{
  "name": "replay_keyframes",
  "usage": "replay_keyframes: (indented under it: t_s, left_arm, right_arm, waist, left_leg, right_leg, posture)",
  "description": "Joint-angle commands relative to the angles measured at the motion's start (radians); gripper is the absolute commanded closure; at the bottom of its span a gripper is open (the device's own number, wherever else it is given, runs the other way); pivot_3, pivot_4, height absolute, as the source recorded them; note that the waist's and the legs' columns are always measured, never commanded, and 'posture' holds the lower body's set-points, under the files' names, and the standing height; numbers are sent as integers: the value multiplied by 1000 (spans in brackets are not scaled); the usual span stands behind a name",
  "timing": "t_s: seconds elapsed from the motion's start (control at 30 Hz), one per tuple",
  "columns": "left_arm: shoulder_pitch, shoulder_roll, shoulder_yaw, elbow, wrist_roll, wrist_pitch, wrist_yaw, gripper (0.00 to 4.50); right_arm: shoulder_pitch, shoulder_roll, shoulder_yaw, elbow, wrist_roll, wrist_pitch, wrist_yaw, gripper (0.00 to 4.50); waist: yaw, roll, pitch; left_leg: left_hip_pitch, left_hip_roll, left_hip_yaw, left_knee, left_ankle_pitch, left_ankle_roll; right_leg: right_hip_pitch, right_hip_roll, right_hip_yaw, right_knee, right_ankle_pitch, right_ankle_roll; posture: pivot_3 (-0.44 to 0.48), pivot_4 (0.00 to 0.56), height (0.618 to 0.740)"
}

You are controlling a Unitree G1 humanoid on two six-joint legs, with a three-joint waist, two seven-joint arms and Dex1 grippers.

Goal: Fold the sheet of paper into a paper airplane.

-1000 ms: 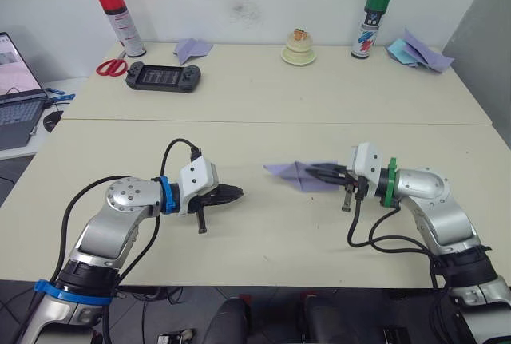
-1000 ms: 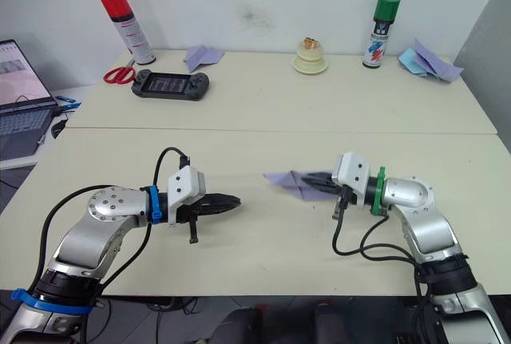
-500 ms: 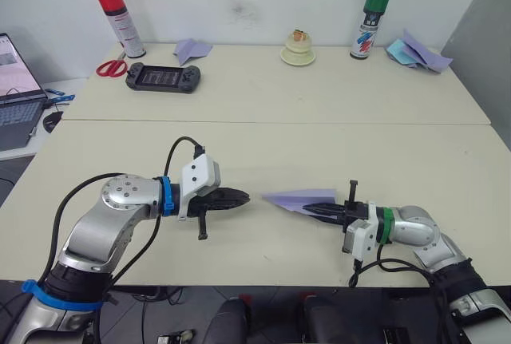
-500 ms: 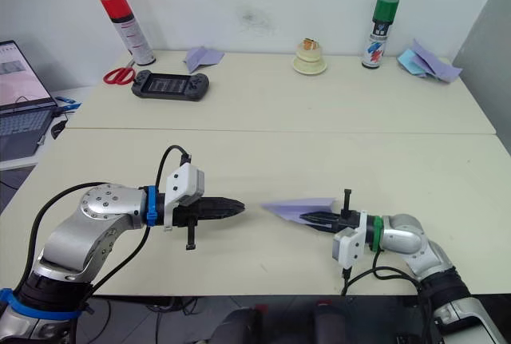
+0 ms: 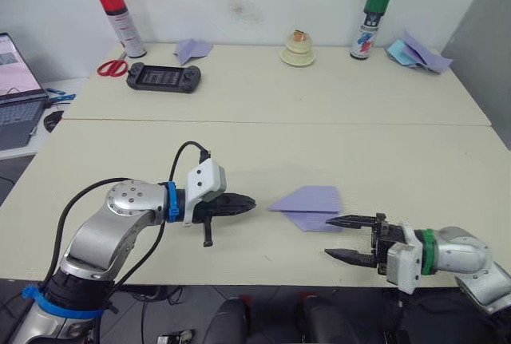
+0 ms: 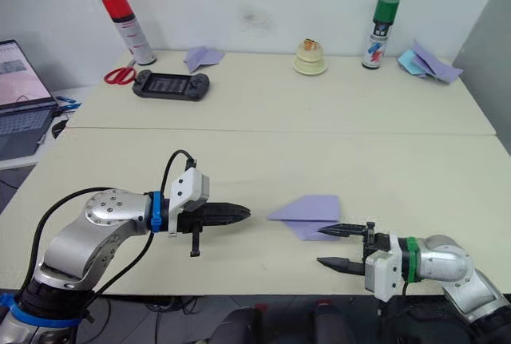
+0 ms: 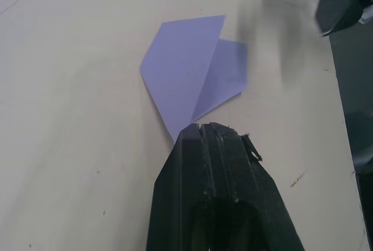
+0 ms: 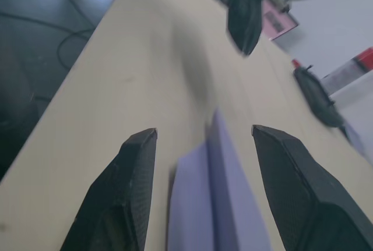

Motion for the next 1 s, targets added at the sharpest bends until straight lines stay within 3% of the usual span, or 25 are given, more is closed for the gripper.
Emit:
replay_keyframes:
  t_s: [0.03,0.13,0.27,0.57,1.0]
  left_arm:
    - [5,8,0,-25,4,-31,-6,4500]
    - [-2,4,-18,-17,13,-48,-13,4500]
    - [-12,-4,-38,-9,23,-60,-11,4500]
    - [-32,-60,-88,6,52,-62,34,4500]
    - [-78,-290,-250,237,223,-156,166,4500]
  right_arm:
    - [-49,50,-46,-78,24,268,-92,2139]
    - [-129,111,-27,-32,-33,451,-125,3090]
    - [-206,158,4,37,-117,559,-112,4461]
    - [-158,168,35,46,-162,610,-35,4461]
    - [-116,193,65,20,-284,609,-41,4461]
  waist:
    - [-1,0,0]
    - [4,-1,0]
    - [8,-1,1]
    - [7,-1,0]
    - [5,-1,0]
  left_leg:
    - [0,0,0,0,0,0]
    - [2,-1,0,1,2,-1]
    - [2,-1,0,2,4,1]
    - [-1,-1,0,1,4,1]
    - [0,-1,0,10,4,1]
  right_leg:
    - [0,0,0,1,0,0]
    - [0,0,0,4,0,0]
    - [0,0,0,5,0,1]
    - [-2,0,-1,5,2,-3]
    - [-1,1,-1,12,1,0]
  posture:
    - [0,150,722]
    - [0,150,722]
    - [0,150,722]
    - [0,150,722]
    - [0,150,722]
